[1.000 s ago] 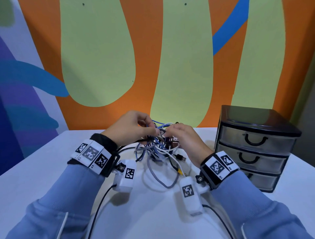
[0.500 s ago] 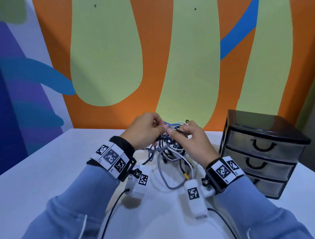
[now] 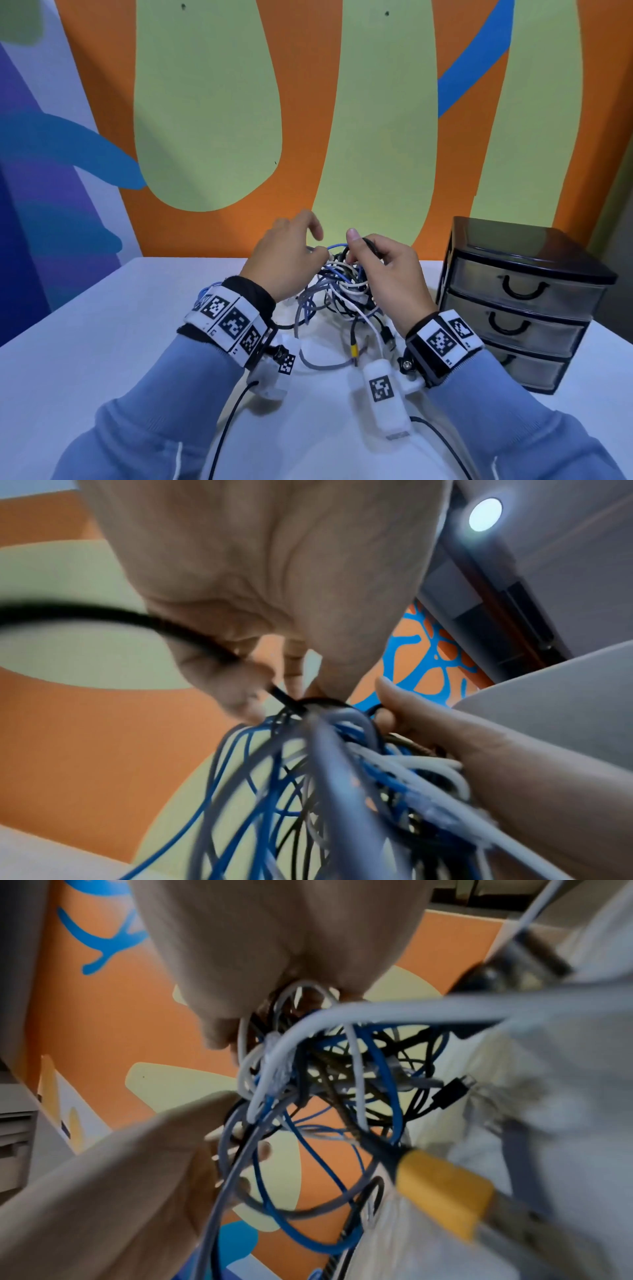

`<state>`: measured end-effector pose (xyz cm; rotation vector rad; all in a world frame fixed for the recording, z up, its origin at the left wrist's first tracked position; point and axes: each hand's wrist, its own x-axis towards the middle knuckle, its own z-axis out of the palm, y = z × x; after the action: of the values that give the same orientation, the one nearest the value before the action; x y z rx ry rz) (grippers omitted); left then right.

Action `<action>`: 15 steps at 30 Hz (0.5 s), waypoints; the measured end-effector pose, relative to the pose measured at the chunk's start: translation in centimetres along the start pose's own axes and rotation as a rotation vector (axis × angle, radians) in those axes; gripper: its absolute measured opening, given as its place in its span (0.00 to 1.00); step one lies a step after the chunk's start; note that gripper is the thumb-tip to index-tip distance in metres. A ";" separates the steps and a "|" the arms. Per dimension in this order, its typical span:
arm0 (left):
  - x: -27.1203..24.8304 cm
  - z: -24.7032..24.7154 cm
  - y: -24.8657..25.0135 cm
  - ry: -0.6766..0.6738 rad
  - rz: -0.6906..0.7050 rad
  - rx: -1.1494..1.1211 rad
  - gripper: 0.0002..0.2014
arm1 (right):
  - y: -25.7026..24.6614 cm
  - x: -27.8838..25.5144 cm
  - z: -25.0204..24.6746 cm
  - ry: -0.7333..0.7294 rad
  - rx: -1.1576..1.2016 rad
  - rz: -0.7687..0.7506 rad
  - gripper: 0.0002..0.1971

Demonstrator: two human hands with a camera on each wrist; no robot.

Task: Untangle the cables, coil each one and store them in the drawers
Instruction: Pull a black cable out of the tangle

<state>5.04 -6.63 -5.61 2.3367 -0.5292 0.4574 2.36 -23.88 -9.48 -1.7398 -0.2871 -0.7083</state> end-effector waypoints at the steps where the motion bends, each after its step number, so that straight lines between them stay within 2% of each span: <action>1: -0.1 -0.3 -0.1 -0.002 0.057 -0.020 0.07 | -0.1 0.0 0.0 -0.019 0.032 0.029 0.23; 4: -0.2 -1.0 0.0 -0.083 0.146 -0.159 0.08 | 0.1 0.0 0.0 -0.099 0.081 0.055 0.20; 7: -0.3 -1.3 0.0 -0.120 0.117 -0.242 0.10 | 0.4 0.1 -0.2 -0.225 0.165 0.051 0.12; 10: -0.1 -1.3 -0.6 -0.103 0.127 -0.237 0.04 | 0.5 0.2 -0.5 -0.288 0.226 0.033 0.11; 15: 0.2 -0.7 -0.7 -0.042 0.161 -0.068 0.04 | 0.5 0.4 -0.4 -0.272 0.200 0.052 0.14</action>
<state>5.41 -5.72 -5.39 2.2523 -0.7457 0.4587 2.76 -24.50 -9.56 -1.6439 -0.4807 -0.3897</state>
